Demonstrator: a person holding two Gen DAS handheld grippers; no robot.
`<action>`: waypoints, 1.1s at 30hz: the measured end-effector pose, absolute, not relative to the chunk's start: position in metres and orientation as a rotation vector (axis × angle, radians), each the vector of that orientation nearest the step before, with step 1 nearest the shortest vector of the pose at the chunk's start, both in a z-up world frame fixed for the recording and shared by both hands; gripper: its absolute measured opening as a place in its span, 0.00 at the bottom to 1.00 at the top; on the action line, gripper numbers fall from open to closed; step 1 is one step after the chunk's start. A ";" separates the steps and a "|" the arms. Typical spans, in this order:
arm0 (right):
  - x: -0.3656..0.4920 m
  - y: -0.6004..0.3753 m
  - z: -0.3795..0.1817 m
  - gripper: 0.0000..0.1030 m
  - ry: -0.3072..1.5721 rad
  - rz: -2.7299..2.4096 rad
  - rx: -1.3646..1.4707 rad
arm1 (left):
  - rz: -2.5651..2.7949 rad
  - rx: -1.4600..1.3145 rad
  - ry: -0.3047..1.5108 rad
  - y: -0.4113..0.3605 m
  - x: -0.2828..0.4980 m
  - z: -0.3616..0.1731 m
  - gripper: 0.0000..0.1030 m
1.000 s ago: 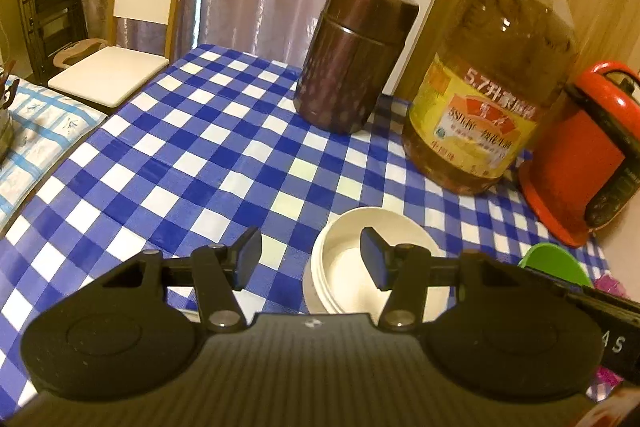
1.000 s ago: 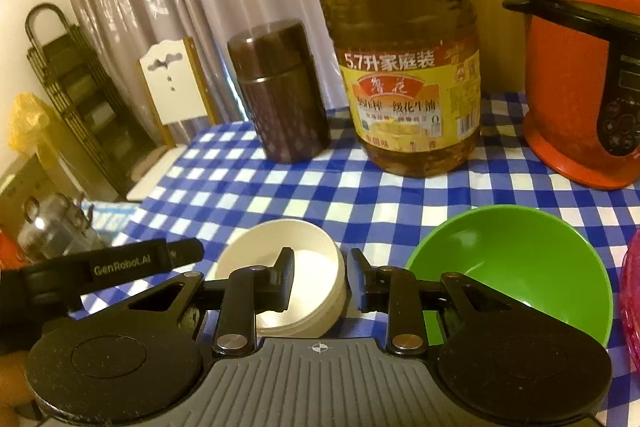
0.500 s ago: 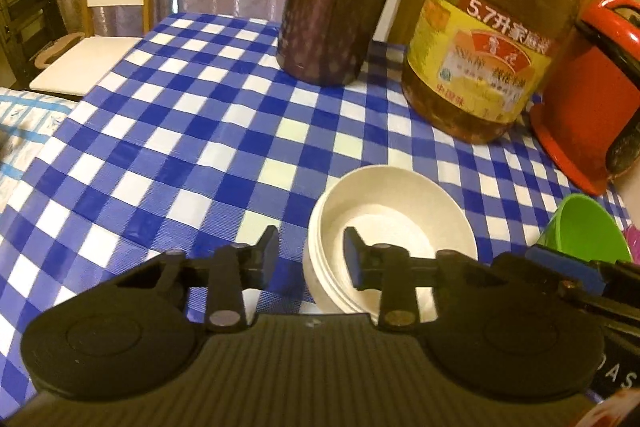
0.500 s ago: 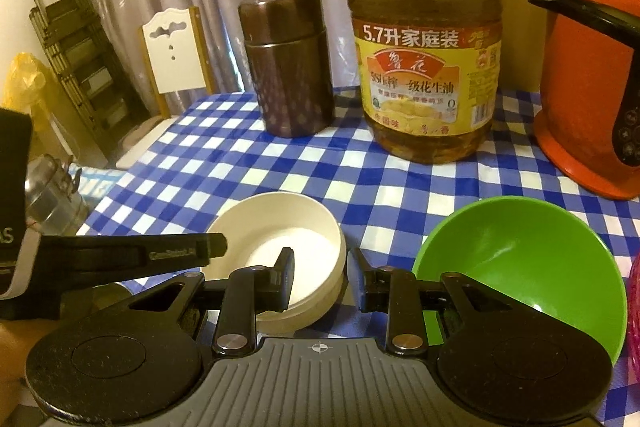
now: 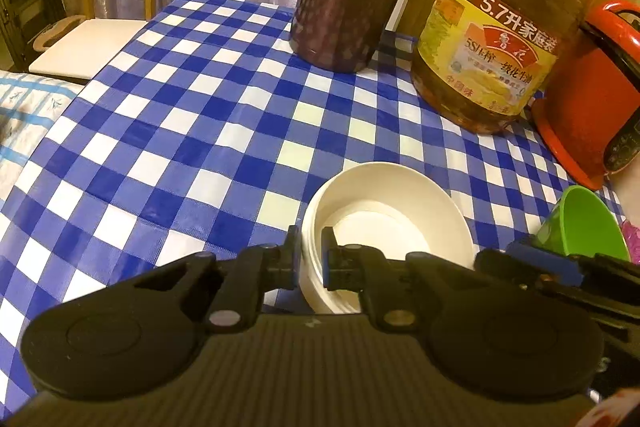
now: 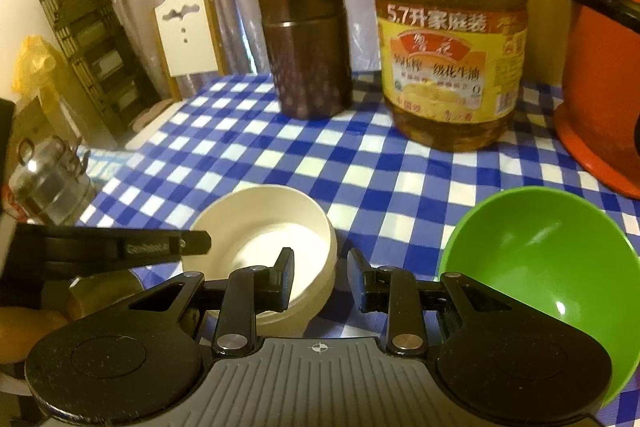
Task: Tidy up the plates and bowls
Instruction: 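Close the left gripper on the white bowl rim while the right gripper grips it too, then lift the white bowl with both grippers and carry it over the green bowl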
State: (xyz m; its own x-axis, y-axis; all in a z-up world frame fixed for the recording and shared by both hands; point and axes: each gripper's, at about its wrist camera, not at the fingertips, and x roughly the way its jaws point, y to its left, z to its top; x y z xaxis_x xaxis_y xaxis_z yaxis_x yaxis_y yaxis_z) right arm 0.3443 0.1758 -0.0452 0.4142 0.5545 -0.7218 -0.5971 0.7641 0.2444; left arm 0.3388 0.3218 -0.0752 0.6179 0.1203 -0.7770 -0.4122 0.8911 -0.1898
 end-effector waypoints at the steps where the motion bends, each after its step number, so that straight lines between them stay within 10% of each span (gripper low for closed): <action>1: 0.345 0.178 -0.047 0.30 0.893 0.725 -0.060 | 0.314 -0.373 0.855 0.322 0.338 -0.075 0.08; 33: 0.351 0.175 -0.052 0.15 0.960 0.694 0.041 | 0.316 -0.371 0.807 0.316 0.325 -0.063 0.08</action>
